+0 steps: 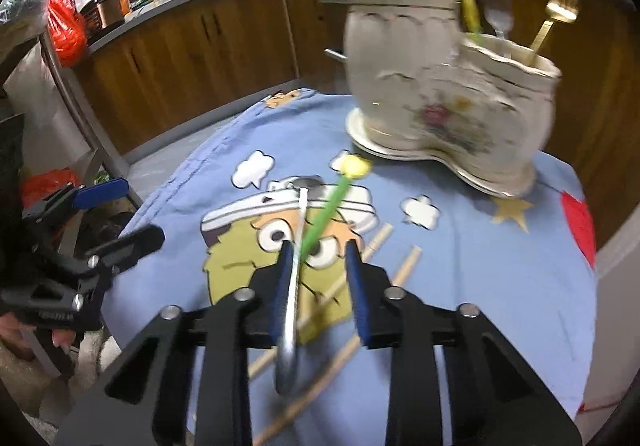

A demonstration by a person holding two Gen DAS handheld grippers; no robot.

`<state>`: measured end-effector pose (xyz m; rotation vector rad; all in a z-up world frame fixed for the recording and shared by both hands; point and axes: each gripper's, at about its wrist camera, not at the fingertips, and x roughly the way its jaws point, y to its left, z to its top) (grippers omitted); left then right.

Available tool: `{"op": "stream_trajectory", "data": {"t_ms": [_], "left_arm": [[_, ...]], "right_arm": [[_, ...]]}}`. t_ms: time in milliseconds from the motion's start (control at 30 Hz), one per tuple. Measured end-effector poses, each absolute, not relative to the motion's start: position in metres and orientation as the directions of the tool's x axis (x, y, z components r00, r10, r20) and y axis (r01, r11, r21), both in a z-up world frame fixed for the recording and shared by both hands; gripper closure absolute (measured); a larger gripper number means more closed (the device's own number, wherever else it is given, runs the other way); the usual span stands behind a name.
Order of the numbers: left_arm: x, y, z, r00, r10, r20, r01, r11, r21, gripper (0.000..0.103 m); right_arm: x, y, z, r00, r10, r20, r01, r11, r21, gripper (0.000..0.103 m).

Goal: Organize utensils
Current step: 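Move back to the cloth and grasp the silver spoon with the right tool, then lift the silver spoon with the right tool while the left tool grasps a chopstick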

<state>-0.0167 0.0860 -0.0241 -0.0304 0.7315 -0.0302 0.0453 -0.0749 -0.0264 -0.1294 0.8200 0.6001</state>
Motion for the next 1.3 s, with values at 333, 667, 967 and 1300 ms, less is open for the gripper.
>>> {"op": "stream_trajectory", "data": {"t_ms": [333,667,967,1300], "left_arm": [[-0.019,0.089,-0.020,0.750,-0.059,-0.659,0.032,0.998,-0.054,0.006],[-0.017,0.089,-0.020,0.747,-0.068,-0.661,0.040,0.998,-0.058,0.006],[-0.012,0.068,-0.024,0.724,-0.077,-0.686,0.080,0.996,-0.027,0.006],[-0.007,0.032,-0.023,0.704,-0.089,-0.705,0.129,0.992,0.003,0.006]], "right_arm": [[0.073,-0.023,-0.042,0.527,0.366,-0.767,-0.582,0.813,-0.012,0.080],[0.082,-0.015,-0.046,0.505,0.373,-0.778,-0.587,0.809,0.007,0.100],[0.051,-0.076,-0.009,0.571,0.453,-0.685,-0.559,0.825,0.080,0.100],[0.025,-0.149,0.038,0.625,0.532,-0.571,-0.525,0.828,0.198,0.101]]}}
